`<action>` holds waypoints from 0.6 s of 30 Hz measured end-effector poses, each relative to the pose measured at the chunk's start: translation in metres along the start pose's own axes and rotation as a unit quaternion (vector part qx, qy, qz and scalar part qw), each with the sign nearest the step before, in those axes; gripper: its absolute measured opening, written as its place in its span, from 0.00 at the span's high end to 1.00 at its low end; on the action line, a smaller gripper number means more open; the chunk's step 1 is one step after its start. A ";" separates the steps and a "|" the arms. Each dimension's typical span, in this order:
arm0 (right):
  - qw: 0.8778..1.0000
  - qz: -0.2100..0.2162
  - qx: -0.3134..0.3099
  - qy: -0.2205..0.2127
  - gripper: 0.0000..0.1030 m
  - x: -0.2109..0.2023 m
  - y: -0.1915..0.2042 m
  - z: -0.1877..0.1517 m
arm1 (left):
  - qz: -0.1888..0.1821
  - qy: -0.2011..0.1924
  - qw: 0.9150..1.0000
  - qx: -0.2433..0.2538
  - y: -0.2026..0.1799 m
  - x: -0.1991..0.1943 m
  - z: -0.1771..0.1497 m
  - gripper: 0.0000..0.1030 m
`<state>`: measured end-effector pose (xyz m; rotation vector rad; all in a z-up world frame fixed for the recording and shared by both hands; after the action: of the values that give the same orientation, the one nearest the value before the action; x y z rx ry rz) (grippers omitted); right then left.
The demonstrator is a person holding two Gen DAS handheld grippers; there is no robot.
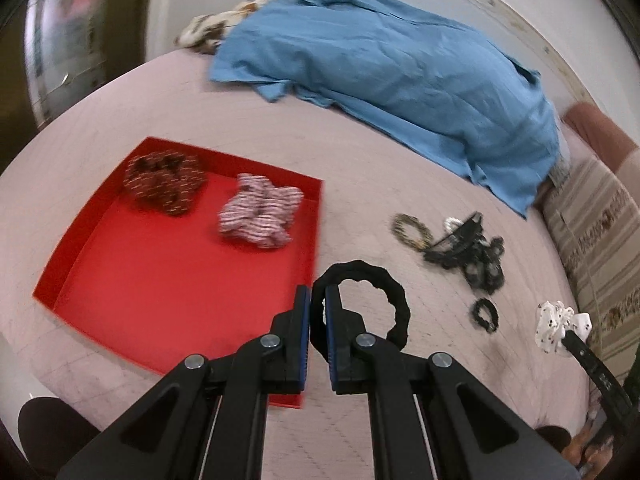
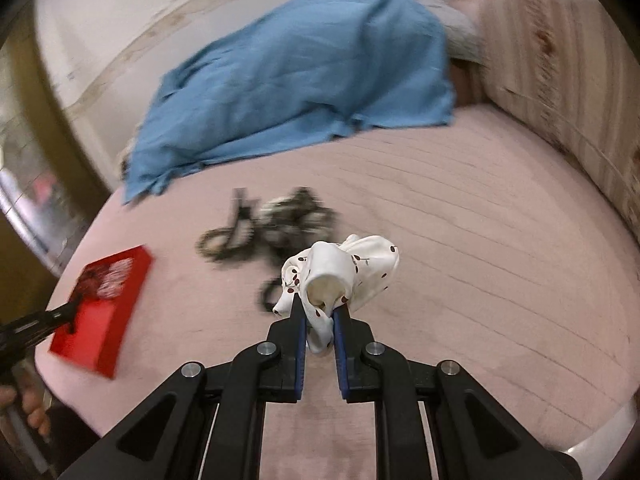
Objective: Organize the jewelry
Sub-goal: 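Carry both items into the red tray and open both tools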
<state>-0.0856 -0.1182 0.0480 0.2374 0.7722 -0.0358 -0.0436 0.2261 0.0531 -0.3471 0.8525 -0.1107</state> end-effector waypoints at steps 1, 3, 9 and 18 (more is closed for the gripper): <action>1.000 0.010 -0.013 0.002 0.87 -0.001 0.015 0.001 | 0.003 -0.003 1.000 -0.005 0.008 -0.001 0.002 0.93; 0.999 0.028 -0.032 0.007 0.87 -0.002 0.041 0.001 | 0.012 -0.010 1.000 -0.013 0.025 -0.004 0.004 0.93; 0.991 0.088 -0.096 0.039 0.87 0.010 0.131 0.001 | 0.056 -0.019 0.998 -0.030 0.080 -0.002 0.017 0.93; 0.970 0.162 -0.152 0.101 0.87 0.045 0.258 -0.012 | 0.112 -0.003 0.993 -0.034 0.149 0.016 0.035 0.93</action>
<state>-0.0307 0.1383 0.0599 0.0722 0.9203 0.4206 -0.0131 0.3711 0.0117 -0.3127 0.8851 0.1274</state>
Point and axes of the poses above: each gripper's, at about its wrist camera, not at the fingertips, and x roughly the way its jaws point, y to its left, z to its top, the point moved 8 cm from there along x, roughly the way its jaws point, and after that the axes turned 5 degrees about -z, right-handed, at the moved point
